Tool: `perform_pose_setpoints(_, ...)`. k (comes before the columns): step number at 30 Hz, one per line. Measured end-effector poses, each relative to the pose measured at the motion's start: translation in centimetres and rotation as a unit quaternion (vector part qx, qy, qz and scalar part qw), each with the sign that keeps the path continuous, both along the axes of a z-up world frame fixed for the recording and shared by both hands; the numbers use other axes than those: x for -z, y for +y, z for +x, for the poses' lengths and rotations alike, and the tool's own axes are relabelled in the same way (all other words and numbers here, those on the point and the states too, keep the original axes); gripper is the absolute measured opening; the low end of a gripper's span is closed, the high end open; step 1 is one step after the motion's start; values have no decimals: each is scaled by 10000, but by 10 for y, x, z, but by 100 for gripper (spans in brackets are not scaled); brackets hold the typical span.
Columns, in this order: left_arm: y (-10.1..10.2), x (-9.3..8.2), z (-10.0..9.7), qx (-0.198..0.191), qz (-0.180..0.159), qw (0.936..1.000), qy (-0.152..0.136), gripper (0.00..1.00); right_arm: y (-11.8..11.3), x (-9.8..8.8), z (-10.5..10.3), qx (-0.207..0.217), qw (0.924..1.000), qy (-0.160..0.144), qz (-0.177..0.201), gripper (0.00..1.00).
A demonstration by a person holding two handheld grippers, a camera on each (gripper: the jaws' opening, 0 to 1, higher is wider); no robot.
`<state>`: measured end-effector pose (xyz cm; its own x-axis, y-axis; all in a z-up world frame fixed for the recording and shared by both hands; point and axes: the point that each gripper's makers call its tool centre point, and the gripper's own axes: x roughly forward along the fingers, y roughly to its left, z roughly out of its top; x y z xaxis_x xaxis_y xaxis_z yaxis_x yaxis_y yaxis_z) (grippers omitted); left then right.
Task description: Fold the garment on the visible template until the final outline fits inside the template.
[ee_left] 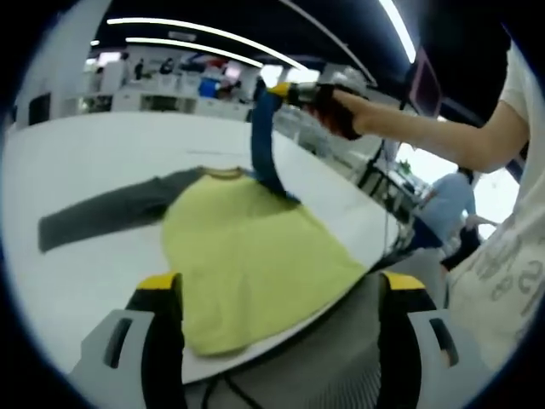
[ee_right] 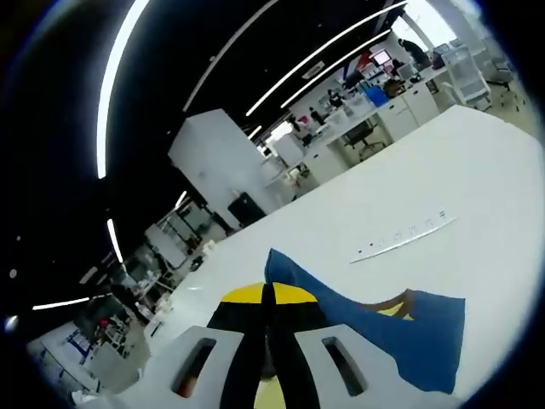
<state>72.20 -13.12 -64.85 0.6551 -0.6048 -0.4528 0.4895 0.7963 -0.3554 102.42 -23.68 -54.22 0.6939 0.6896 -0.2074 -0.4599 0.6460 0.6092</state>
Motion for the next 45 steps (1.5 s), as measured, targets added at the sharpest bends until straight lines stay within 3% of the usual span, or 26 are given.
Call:
perform_pose_setpoints(7,6,2,0,-83,-21,10000,50,92,26,42,1,-157,9993,315,-143,1)
perform_pose_setpoints(11,8,4,1,-85,-16,9999,90,91,37,56,-1,-226,9987,425,-183,1)
perform_pose_setpoints(29,0,8,3,-54,-105,9998,180,91,56,95,-1,-401,9958,708,-408,1)
perform_pose_setpoints(45,6,9,2,-156,-83,9996,223,91,77,121,-4,-526,9933,893,-503,1)
